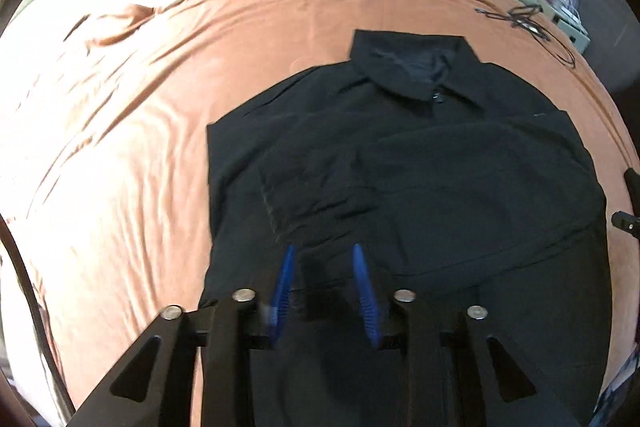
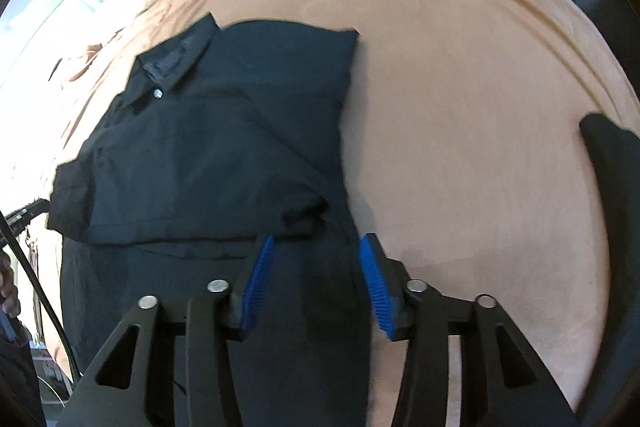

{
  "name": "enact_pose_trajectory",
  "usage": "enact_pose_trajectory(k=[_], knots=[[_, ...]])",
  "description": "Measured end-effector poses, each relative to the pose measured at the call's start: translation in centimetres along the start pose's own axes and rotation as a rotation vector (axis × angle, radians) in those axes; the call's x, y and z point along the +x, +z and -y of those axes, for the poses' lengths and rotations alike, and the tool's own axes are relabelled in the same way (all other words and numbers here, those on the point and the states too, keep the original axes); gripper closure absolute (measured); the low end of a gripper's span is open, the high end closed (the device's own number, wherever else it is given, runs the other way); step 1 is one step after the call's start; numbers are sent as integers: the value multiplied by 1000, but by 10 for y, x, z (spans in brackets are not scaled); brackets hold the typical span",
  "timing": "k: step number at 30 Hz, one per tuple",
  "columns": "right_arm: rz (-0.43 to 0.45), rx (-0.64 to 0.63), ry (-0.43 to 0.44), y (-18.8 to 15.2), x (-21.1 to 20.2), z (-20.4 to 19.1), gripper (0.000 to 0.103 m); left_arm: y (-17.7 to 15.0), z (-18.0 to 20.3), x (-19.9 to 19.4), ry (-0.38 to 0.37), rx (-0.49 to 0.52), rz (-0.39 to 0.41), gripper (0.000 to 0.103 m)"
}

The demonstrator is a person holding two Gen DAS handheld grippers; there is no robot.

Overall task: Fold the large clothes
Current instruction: 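Lay the sleeve cuff down along the shirt body and open the left tool, then withdraw both tools from the folded shirt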

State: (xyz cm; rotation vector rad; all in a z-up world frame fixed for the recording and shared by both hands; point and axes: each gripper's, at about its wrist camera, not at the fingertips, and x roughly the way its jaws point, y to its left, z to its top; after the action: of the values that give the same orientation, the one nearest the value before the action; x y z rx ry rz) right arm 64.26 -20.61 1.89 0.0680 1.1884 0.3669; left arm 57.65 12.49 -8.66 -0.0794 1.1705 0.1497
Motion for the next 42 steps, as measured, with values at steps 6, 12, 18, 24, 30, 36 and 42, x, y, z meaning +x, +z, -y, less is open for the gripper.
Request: enact_pose_trajectory(k=[6,12,18,24,30,36,42], knots=[[-2,-24,-18,8,22,-17,53,-12,-18,24,-29,-37,-15,33],[-33,-21,-46,8,57,-22,53,-22,-15,62,-102,-44,-76,40],[-51,-26,-83,11,71,-28,53,-15,-14,59,-58,-19,-22,91],[-60,-21,-82,12,76,-31,53,-4,-24,60,-50,-43,-13,91],[-51,-32,-75,4,61,-31,53,-12,-20,55,-43,-24,-47,79],[-22,-37,-31,-15,34,-29,38,-31,-27,24,-47,-18,-30,61],[-3,-65,17,-51,6,-31,31,-72,-38,-17,-33,-10,12,35]])
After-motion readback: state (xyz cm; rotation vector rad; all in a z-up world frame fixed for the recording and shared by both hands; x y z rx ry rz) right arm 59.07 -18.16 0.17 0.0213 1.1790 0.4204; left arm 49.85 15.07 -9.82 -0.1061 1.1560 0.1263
